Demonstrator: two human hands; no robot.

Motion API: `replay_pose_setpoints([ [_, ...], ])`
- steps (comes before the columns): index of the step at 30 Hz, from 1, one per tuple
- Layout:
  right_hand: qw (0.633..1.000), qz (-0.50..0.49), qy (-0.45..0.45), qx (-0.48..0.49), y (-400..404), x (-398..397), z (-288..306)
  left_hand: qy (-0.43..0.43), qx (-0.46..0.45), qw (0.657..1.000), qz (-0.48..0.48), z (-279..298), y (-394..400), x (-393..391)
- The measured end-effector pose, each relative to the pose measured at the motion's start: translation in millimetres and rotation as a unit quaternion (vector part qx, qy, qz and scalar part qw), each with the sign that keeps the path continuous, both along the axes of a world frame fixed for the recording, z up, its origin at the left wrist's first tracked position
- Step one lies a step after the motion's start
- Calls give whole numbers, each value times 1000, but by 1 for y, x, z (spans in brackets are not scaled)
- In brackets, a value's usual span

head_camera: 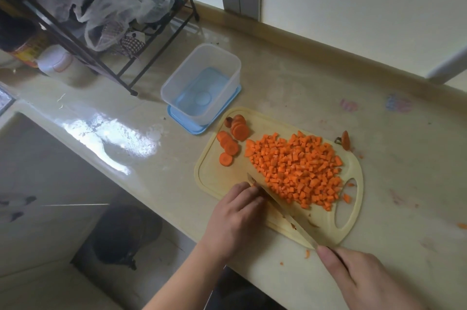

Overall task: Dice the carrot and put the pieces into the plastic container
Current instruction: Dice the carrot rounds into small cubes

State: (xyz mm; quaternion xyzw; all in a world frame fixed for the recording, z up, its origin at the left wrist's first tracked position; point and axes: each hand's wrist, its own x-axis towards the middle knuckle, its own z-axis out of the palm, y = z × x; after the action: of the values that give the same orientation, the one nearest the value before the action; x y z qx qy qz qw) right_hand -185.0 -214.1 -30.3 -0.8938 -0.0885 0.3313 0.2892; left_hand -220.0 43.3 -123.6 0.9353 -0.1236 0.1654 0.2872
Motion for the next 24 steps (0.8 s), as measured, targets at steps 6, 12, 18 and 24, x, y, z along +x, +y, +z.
replay_pose_setpoints([
  [6,998,41,-38,-2,25,10,-7,2,-23,1000,-3,-5,0,-2],
  [12,999,-6,-13,35,20,15,6,-25,-5,1000,9,-4,-1,-4],
  [18,999,10,-14,31,16,1,4,-18,-19,1000,10,-2,0,-5],
  [24,998,40,-32,-25,18,-2,2,-13,-30,999,16,-2,0,-6],
])
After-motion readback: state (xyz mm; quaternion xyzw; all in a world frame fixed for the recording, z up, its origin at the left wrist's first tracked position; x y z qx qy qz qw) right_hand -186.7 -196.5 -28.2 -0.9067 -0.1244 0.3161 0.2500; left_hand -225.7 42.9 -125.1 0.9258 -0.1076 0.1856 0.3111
